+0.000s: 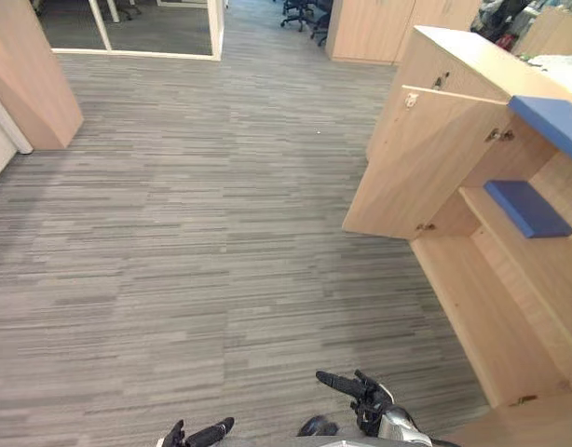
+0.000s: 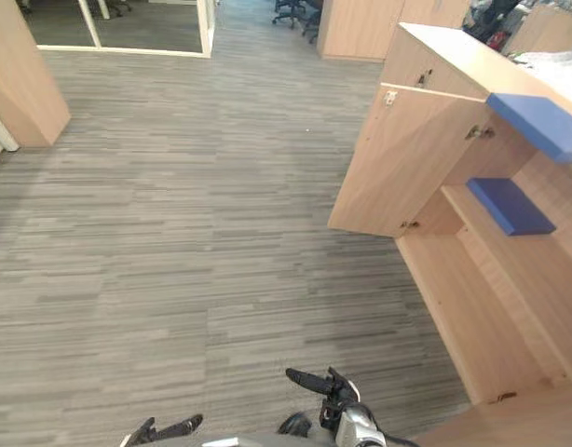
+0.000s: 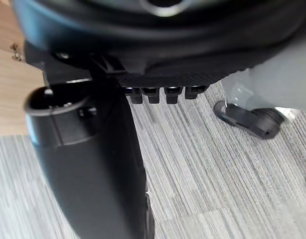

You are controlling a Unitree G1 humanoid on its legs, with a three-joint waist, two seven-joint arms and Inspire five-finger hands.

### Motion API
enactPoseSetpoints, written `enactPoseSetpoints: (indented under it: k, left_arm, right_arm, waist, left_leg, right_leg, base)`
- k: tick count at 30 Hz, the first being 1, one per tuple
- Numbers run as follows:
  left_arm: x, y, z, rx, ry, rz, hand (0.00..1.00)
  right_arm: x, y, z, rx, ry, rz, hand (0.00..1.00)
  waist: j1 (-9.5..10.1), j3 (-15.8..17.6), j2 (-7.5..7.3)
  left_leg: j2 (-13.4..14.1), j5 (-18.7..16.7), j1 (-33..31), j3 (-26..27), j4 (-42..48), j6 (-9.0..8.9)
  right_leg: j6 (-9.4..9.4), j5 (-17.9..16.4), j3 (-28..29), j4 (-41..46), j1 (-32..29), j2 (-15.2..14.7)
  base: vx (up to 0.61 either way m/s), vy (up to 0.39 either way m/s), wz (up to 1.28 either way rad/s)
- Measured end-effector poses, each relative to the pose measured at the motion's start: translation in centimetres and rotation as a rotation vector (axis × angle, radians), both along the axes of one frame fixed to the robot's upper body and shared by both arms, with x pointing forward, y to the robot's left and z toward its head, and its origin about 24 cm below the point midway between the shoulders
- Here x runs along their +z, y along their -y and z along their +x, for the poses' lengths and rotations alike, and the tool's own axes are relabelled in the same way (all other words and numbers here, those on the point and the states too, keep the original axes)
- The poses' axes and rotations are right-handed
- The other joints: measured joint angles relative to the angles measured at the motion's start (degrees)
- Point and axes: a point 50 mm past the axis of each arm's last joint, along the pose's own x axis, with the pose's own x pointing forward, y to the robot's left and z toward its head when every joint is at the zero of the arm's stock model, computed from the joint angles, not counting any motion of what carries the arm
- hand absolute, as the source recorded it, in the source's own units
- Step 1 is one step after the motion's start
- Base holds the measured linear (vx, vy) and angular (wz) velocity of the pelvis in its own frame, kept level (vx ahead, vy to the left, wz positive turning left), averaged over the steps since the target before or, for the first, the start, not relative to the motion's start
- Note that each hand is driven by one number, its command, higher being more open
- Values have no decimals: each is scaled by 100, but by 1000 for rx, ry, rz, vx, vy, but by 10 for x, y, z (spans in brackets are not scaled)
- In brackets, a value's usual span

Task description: Walk over to the cabinet, pick up the folder, carry it to the office cabinet, place the folder inside the office cabinet, then close the office cabinet door

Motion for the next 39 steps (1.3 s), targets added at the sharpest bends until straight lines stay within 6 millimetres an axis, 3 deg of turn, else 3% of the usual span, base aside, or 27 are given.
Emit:
enactPoseSetpoints:
  k: [2, 4, 7, 9, 10, 12, 13, 14, 15, 16, 18, 19, 20, 21, 22, 23, 24, 25, 26, 28, 29, 30, 32, 34, 36, 37, 39]
  left_arm:
    - [2, 3, 9, 10, 38, -2, 100]
    - [7, -1, 19, 4, 86, 17, 100]
    - [13, -3, 29, 15, 139, 39, 100]
    - [15, -6, 32, 37, 160, 44, 100]
    - [14, -7, 29, 71, 153, 46, 100]
    - [13, -8, 25, 109, 139, 49, 100]
    - [10, -5, 19, 148, 119, 38, 100]
    - [9, -4, 14, 159, 103, 43, 100]
    - [9, -6, 14, 161, 104, 48, 100]
    - [9, -6, 13, 170, 101, 49, 100]
    - [9, -4, 14, 187, 107, 38, 100]
    - [8, -2, 14, 190, 104, 33, 100]
    - [7, 0, 12, 194, 95, 25, 100]
    - [5, -1, 7, 203, 76, 24, 100]
    - [4, -2, 4, 205, 61, 26, 100]
    - [1, -3, -4, 209, 24, 26, 100]
    - [0, -4, -8, 209, 8, 28, 100]
    - [0, -5, -10, 207, 3, 31, 100]
    - [-1, -6, -13, 204, -11, 32, 100]
    - [-1, -7, -16, 183, -27, 36, 100]
    - [-1, -6, -16, 164, -35, 36, 100]
    - [-2, -6, -16, 161, -41, 36, 100]
    - [-2, -4, -12, 153, -37, 32, 100]
    - [-2, -4, -8, 151, -28, 33, 100]
    - [0, -9, -7, 147, -20, 45, 100]
    - [0, -8, -6, 146, -17, 46, 100]
    - [1, -1, 1, 144, 9, 31, 100]
  right_arm:
    - [-1, 7, -2, -7, -19, -27, 100]
    - [-2, 11, -2, -5, -40, -43, 100]
    - [-3, 20, -6, -10, -68, -68, 100]
    - [-4, 24, -8, -12, -82, -84, 100]
    - [-4, 22, -8, -10, -85, -82, 100]
    - [-5, 20, -9, -8, -87, -77, 100]
    - [-5, 17, -11, -8, -87, -73, 100]
    - [-4, 16, -10, -6, -70, -74, 100]
    - [-4, 10, -10, -8, -67, -61, 100]
    - [-3, -2, -6, 1, -44, -26, 100]
    - [-3, -3, -7, 15, -41, -9, 100]
    - [-3, -2, -8, 5, -39, -6, 100]
    - [-4, 2, -10, -24, -36, -7, 100]
    - [-4, 4, -12, -48, -39, -3, 100]
    - [-3, 7, -10, -49, -27, -13, 100]
    - [-2, 12, -7, -52, -16, -24, 100]
    - [-2, 15, -9, -54, -22, -31, 100]
    - [-2, 16, -10, -62, -25, -30, 100]
    - [-3, 16, -12, -72, -26, -29, 100]
    - [-3, 18, -12, -69, -23, -33, 100]
    - [-2, 18, -8, -65, -12, -32, 100]
    - [0, 18, -1, -59, 2, -33, 100]
    - [2, 20, 3, -58, 8, -41, 100]
    - [2, 18, 4, -63, 14, -43, 100]
    - [3, 12, 5, -64, 21, -29, 100]
    - [2, 11, 2, -64, 15, -24, 100]
    - [3, 13, 3, -69, 27, -33, 100]
  waist:
    - [119, 71, 90]
    - [162, 166, -39]
    - [220, 255, -150]
    - [254, 375, -268]
    - [293, 455, -360]
    - [367, 480, -411]
    - [447, 445, -400]
    - [487, 449, -400]
    - [509, 446, -481]
    - [565, 400, -480]
    - [571, 291, -461]
    - [580, 181, -421]
    - [580, 132, -367]
    - [563, 153, -378]
    - [511, 164, -372]
    - [362, 169, -328]
    - [279, 154, -282]
    - [282, 132, -295]
    - [255, 94, -341]
    - [234, 48, -296]
    - [200, 69, -268]
    - [177, 135, -206]
    - [127, 201, -140]
    - [146, 271, -216]
    - [148, 320, -383]
    - [150, 311, -395]
    - [113, 274, -227]
  left_leg:
    - [244, -30, -600, -31, 1335, 0]
    - [111, -132, -1050, -18, 1513, 13]
    - [-264, -239, -1545, -295, 203, -126]
    - [-807, -162, -1703, -1066, -1300, -201]
    - [-1135, 159, -1726, -1783, -2295, -285]
    - [-1253, 587, -1696, -2154, -2818, -389]
    - [-1292, 1090, -1568, -2252, -2961, -594]
    - [-1348, 1549, -1537, -2183, -2805, -455]
    - [-1411, 1426, -1583, -2060, -2596, -426]
    - [-1480, 992, -1588, -1755, -2107, -230]
    - [-1565, 782, -1553, -1575, -1944, -88]
    - [-1632, 660, -1512, -1437, -1939, 25]
    - [-1745, 569, -1300, -1219, -2065, 146]
    - [-1907, 544, -933, -943, -2267, 283]
    - [-1980, 529, -744, -840, -2321, 373]
    - [-2086, 477, -397, -762, -2404, 506]
    - [-2106, 465, -23, -714, -2625, 534]
    - [-2105, 467, 116, -672, -2757, 541]
    - [-2102, 472, 329, -593, -2975, 559]
    - [-1948, 504, 408, -376, -3161, 553]
    - [-1796, 502, 358, -281, -3183, 554]
    - [-1619, 502, 394, -213, -3268, 553]
    - [-1363, 482, 492, -37, -3354, 468]
    - [-1191, 364, 692, 224, -3344, 260]
    - [-1177, 201, 813, 371, -3290, 62]
    - [-1053, -4, 851, 429, -3141, -52]
    - [-744, -175, 792, 429, -3029, -241]
  right_leg:
    - [-114, -101, 358, -185, 277, 262]
    - [-97, -130, 679, -395, 521, 289]
    - [110, -77, 1131, -678, 855, 271]
    - [267, -138, 1413, -734, 1005, 109]
    - [380, -237, 1617, -723, 1105, -50]
    - [565, -303, 1826, -652, 1162, -182]
    - [715, -395, 2032, -563, 1189, -274]
    - [847, -484, 2149, -458, 1243, -372]
    - [883, -508, 2177, -405, 1235, -489]
    - [930, -484, 2195, -225, 1232, -699]
    - [956, -473, 2241, -121, 1202, -875]
    - [966, -472, 2313, 130, 1066, -1039]
    - [963, -476, 2434, 940, 744, -1389]
    - [648, -426, 2492, 2156, 333, -1883]
    - [333, -326, 2392, 2757, 192, -2154]
    - [-89, -155, 2014, 3784, 97, -2643]
    - [-269, 82, 1543, 4141, 110, -2878]
    - [-303, 317, 1334, 4079, 98, -2930]
    - [-434, 539, 1150, 3971, 83, -2974]
    - [-239, 551, 996, 3799, 17, -2855]
    - [141, 280, 859, 3693, -60, -2755]
    - [393, -106, 605, 3493, -111, -2591]
    - [514, -348, 126, 2993, -168, -2406]
    - [637, -227, -345, 2198, -178, -2339]
    - [592, 337, -464, 1545, -175, -2291]
    - [391, 154, -500, 1376, -133, -2144]
    - [377, -7, -551, 1242, -141, -1751]
  base:
    - [432, -60, -90]
    - [367, 16, -91]
    - [264, 66, -75]
    - [288, 193, -71]
    - [286, 220, -79]
    - [304, 241, -72]
    - [401, 319, -84]
    - [429, 335, -77]
    - [590, 415, -84]
    - [471, 322, -67]
    - [274, 200, -57]
    - [278, 296, -63]
    - [260, 304, -81]
    - [283, 356, -72]
    - [201, 253, -46]
    - [211, 271, -22]
    - [153, 203, -20]
    - [127, 172, -35]
    - [144, 119, -58]
    - [128, 58, -73]
    - [60, -32, -80]
    - [49, -57, -75]
    - [37, -128, -54]
    - [70, -221, -60]
    - [88, -273, -56]
    - [137, -299, -47]
    - [149, -268, -35]
